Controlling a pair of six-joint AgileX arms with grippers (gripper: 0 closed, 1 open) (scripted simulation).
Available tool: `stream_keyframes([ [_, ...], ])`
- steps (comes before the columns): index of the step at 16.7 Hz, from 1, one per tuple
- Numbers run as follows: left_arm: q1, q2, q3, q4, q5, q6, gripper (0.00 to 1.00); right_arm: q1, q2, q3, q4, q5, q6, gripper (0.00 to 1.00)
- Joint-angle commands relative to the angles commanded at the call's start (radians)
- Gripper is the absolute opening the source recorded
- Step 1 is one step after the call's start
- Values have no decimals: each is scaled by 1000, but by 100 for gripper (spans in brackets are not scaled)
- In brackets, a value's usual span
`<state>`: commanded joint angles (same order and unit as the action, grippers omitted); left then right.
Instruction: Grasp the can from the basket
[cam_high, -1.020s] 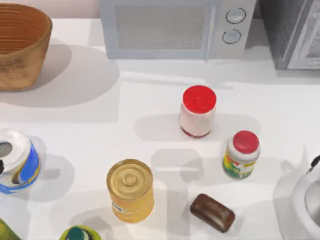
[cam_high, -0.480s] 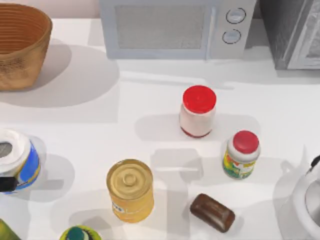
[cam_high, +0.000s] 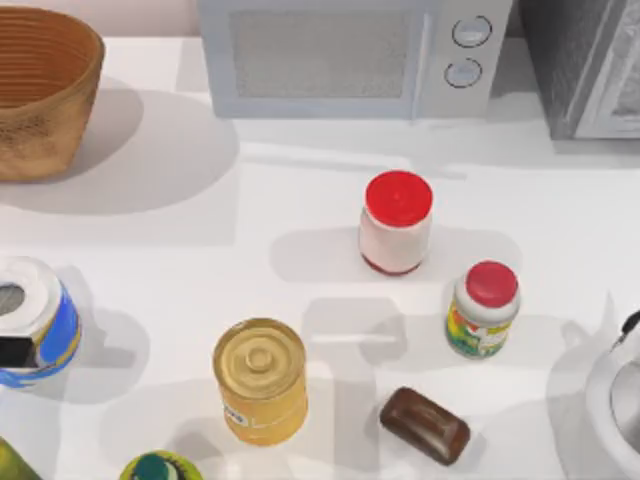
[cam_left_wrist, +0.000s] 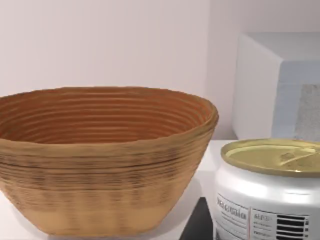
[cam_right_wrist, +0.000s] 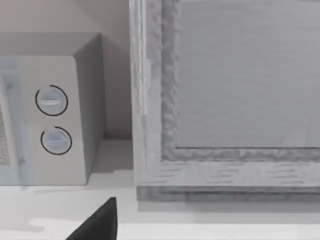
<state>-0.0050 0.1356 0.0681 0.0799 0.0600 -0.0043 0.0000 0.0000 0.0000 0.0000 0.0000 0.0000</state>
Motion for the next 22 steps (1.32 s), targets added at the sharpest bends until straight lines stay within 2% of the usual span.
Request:
stream_keyframes([
  [3,-21,182,84,99,92,-4,0,0,0,0,0,0,0,100],
  [6,-56,425,189,229,220,-8,0,0,0,0,0,0,0,100],
  [18,-228,1605,679,886,855,1,0,0,0,0,0,0,0,100],
  [22,-268,1956,822,1095,1041,16,0,0,0,0,0,0,0,100],
])
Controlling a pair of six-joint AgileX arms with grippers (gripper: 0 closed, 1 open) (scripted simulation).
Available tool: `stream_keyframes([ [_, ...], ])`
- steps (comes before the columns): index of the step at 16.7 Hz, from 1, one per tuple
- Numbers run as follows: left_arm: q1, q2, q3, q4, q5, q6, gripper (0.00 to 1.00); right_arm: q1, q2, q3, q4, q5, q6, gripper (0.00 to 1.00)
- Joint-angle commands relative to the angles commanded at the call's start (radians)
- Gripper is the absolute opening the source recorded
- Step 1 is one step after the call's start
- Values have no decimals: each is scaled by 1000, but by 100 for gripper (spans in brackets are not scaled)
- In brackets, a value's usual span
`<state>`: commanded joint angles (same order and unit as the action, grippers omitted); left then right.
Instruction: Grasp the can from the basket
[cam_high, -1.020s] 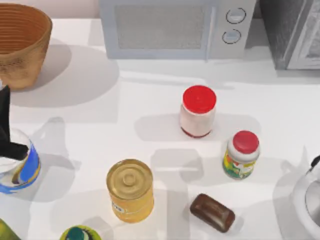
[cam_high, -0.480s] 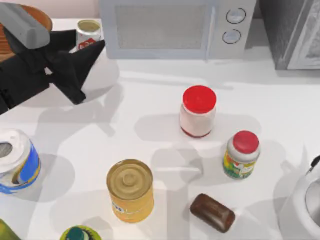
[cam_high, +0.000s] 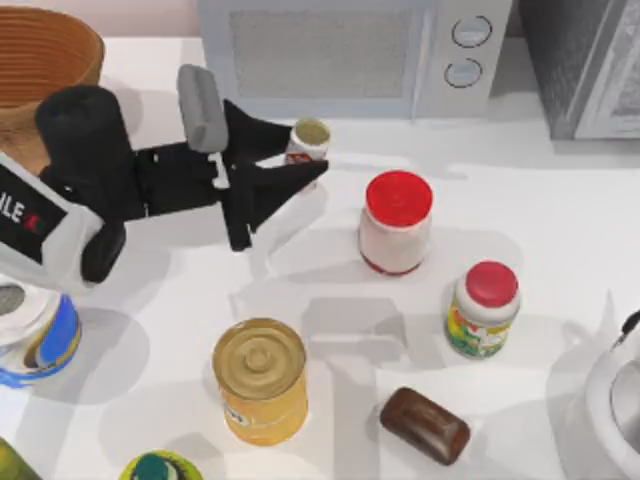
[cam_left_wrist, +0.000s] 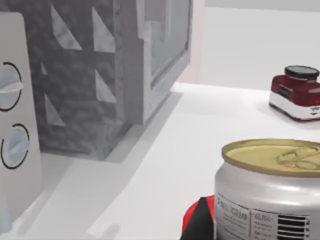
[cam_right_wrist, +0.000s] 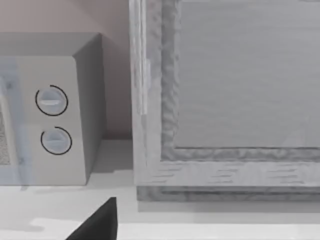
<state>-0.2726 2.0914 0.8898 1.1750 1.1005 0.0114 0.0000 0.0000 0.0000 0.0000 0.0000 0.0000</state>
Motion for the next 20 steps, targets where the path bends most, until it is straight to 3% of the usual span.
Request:
stream_keyframes([
  [6,-29,352,128,222,183,21,0,0,0,0,0,0,0,100],
  [14,-35,405,141,257,211,24,0,0,0,0,0,0,0,100],
  [20,-35,405,141,257,211,24,45,0,0,0,0,0,0,100],
])
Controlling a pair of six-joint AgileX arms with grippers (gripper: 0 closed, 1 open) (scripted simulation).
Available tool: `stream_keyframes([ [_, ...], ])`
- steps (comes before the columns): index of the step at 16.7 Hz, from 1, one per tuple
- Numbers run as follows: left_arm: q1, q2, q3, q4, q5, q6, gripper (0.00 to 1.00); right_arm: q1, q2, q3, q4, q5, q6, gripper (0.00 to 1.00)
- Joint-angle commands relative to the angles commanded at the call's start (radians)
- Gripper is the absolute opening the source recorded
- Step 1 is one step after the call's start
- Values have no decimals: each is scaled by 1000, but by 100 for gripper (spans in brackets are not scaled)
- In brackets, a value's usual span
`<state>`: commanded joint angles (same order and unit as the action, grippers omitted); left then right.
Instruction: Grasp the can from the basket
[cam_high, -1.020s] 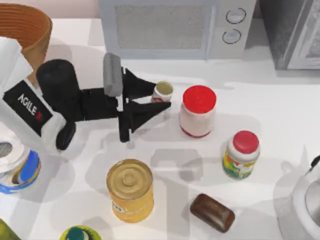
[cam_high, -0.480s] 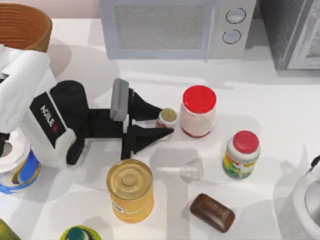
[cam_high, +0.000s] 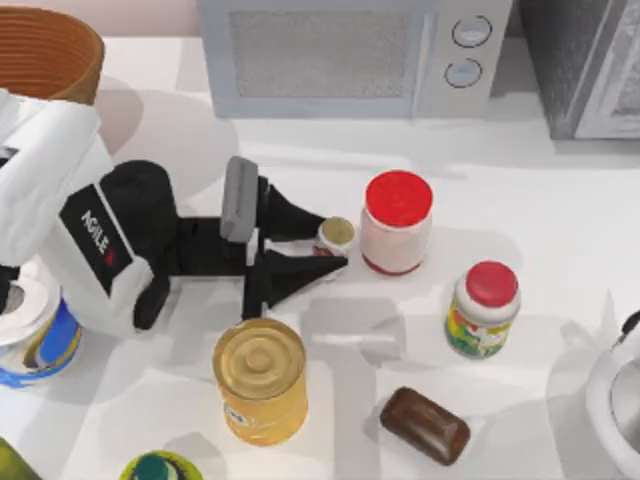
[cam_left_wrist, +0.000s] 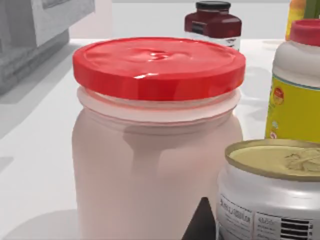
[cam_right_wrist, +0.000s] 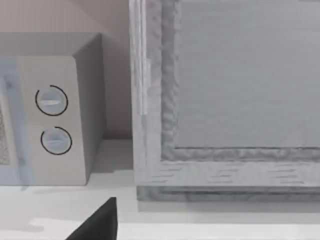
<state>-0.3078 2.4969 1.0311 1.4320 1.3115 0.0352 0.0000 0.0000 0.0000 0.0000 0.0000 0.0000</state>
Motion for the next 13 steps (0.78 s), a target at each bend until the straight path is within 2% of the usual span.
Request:
stream_keyframes([
  [7,0,0,0,0,0,0,98,0,0,0,0,0,0,100],
  [13,0,0,0,0,0,0,100,0,0,0,0,0,0,100],
])
